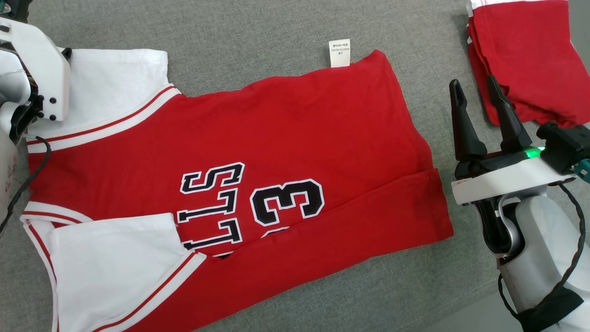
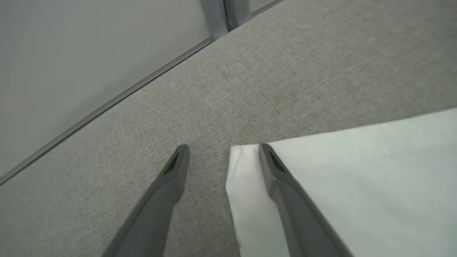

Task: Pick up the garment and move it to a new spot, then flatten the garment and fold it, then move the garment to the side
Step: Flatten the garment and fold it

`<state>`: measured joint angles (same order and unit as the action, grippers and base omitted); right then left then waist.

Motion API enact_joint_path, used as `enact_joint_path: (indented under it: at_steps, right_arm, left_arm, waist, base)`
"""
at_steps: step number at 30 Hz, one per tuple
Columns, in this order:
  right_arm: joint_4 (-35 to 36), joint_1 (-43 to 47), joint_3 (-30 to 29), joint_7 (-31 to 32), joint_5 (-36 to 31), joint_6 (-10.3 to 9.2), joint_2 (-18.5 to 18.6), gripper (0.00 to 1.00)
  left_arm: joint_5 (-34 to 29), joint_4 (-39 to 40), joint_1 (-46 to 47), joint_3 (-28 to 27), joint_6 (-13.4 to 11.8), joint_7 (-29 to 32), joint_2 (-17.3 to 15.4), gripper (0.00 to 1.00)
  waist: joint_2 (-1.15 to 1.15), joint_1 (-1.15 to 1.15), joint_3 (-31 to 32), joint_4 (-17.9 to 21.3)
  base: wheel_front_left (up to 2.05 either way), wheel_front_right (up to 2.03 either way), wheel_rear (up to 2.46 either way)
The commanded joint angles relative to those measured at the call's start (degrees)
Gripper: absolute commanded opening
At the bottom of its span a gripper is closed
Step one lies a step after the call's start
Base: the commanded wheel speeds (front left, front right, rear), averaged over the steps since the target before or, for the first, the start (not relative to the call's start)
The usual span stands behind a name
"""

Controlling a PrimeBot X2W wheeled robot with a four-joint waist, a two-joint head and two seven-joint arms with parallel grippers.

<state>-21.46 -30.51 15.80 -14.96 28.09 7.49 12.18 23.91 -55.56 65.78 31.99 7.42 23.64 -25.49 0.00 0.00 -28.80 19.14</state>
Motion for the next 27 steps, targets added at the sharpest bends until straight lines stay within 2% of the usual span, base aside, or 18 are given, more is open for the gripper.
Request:
enact_joint_path:
  at_steps: [1, 4, 5, 6, 7, 14, 20, 21, 23, 27]
  right_arm:
    - [-0.1, 0.2, -0.2, -0.3, -0.4, 0.0, 0.0, 1.0]
    - [-0.4, 0.6, -0.6, -0.3, -0.6, 0.0, -0.1, 1.0]
    - [-0.5, 0.7, -0.8, -0.3, -0.6, 0.0, -0.1, 1.0]
    - [-0.7, 0.7, -1.0, -0.3, -0.8, 0.0, 0.0, 1.0]
    - [-0.9, 0.6, -1.2, -0.3, -0.8, 0.0, 0.0, 1.0]
    - [-4.1, -1.2, -0.2, -0.3, -0.3, 0.0, 2.2, 1.0]
    - [-9.7, -5.4, 3.8, 2.8, 2.8, 0.0, 7.5, 1.0]
    - [-9.7, -5.4, 3.8, 2.8, 2.8, 0.0, 7.5, 1.0]
    - [-12.3, -7.8, 6.4, 6.0, 5.0, 0.0, 10.0, 1.0]
    - [-14.8, -9.8, 9.4, 9.1, 6.8, 0.0, 12.9, 1.0]
  left_arm:
    - [0.2, -0.8, -0.2, 0.5, 0.1, 0.5, 0.1, 1.0]
    - [1.9, -1.8, -0.2, 1.1, 0.1, 1.1, 0.9, 1.0]
    - [2.6, -2.0, -0.2, 1.4, 0.1, 1.6, 1.2, 0.7]
    - [3.2, -2.0, -0.2, 1.7, 0.1, 1.8, 1.6, 0.13]
    - [4.1, -1.9, -0.3, 1.9, 0.1, 2.1, 1.9, 0.0]
    - [10.5, 0.3, -0.5, 1.2, 0.1, -0.3, 4.6, 0.0]
    - [15.3, 3.8, -1.7, 1.4, 0.1, -5.5, 6.8, 0.0]
    - [15.3, 3.8, -1.7, 1.4, 0.1, -5.5, 6.8, 0.0]
    - [17.2, 6.6, -2.9, 2.9, 0.1, -7.5, 7.2, 0.0]
    - [19.3, 9.6, -4.3, 4.3, 0.1, -9.0, 7.6, 0.0]
  waist:
    - [0.0, 0.0, 0.0, 0.0]
    - [0.0, 0.0, 0.2, -0.2]
    - [0.0, 0.0, 0.3, -0.3]
    - [0.0, 0.0, 0.4, -0.5]
    - [0.0, 0.0, 0.6, -0.8]
    - [0.0, 0.0, 2.4, -4.3]
    - [0.0, 0.0, 3.9, -10.0]
    - [0.0, 0.0, 3.9, -10.0]
    - [0.0, 0.0, 4.6, -12.8]
    - [0.0, 0.0, 5.0, -15.3]
  base:
    - [0.0, 0.0, 0.0]
    - [0.0, 0.0, 0.0]
    - [0.0, 0.0, 0.0]
    - [0.0, 0.0, 0.0]
    - [0.0, 0.0, 0.0]
    - [0.0, 0.0, 0.0]
    - [0.0, 0.0, 0.0]
    - [0.0, 0.0, 0.0]
    - [0.0, 0.0, 0.0]
    - [0.0, 0.0, 0.0]
